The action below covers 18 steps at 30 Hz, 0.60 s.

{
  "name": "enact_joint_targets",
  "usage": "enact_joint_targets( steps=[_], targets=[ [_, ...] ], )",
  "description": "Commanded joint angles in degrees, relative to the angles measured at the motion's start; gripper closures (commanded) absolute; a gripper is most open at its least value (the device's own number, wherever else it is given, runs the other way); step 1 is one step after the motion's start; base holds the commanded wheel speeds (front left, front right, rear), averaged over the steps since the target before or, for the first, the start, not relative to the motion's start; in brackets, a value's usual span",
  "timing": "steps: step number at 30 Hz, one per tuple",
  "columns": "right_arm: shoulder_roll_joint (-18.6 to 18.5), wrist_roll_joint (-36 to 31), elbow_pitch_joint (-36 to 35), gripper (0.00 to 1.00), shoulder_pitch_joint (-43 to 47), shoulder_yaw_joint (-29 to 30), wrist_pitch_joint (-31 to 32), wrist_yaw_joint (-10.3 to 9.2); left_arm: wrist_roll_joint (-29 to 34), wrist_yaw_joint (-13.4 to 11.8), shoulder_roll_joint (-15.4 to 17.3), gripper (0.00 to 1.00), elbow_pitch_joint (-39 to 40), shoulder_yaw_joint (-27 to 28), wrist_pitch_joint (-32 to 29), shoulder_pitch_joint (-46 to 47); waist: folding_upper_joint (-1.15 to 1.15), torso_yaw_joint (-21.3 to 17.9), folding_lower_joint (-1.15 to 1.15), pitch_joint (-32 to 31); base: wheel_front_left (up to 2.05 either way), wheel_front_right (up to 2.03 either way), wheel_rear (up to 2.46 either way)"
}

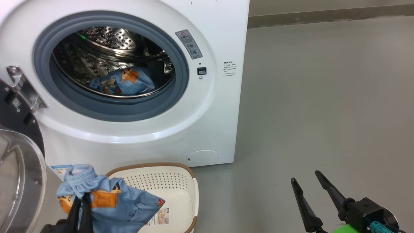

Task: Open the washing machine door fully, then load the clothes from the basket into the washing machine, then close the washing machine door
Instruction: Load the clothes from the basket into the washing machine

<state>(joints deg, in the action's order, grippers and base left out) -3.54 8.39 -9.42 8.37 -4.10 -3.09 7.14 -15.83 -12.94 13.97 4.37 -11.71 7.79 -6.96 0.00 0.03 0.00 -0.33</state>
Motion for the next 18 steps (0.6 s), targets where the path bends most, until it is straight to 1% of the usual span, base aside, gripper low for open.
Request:
enact_joint_targets(
  steps=[1,12,18],
  targets=[
    [0.0,-0.8,-1.9,0.00,-0.8,-0.9,0.0,0.35,-0.3,-0.4,1.0,1.00,1.3,1.8,0.4,1.8,0.00,0.3,0.00,0.0,0.00,0.00,0.00],
    [0.1,-0.9,-2.1,0.00,-0.7,-1.1,0.1,0.35,-0.9,-0.3,0.8,1.00,-0.4,1.6,1.1,2.5,0.00,0.6,0.00,0.2,0.00,0.00,0.00],
    [0.2,-0.8,-2.3,0.00,-1.1,-1.5,-0.2,0.35,-1.3,-0.2,0.6,1.00,-1.8,1.6,1.8,4.0,0.00,0.4,0.00,1.5,0.00,0.00,0.00]
  ],
)
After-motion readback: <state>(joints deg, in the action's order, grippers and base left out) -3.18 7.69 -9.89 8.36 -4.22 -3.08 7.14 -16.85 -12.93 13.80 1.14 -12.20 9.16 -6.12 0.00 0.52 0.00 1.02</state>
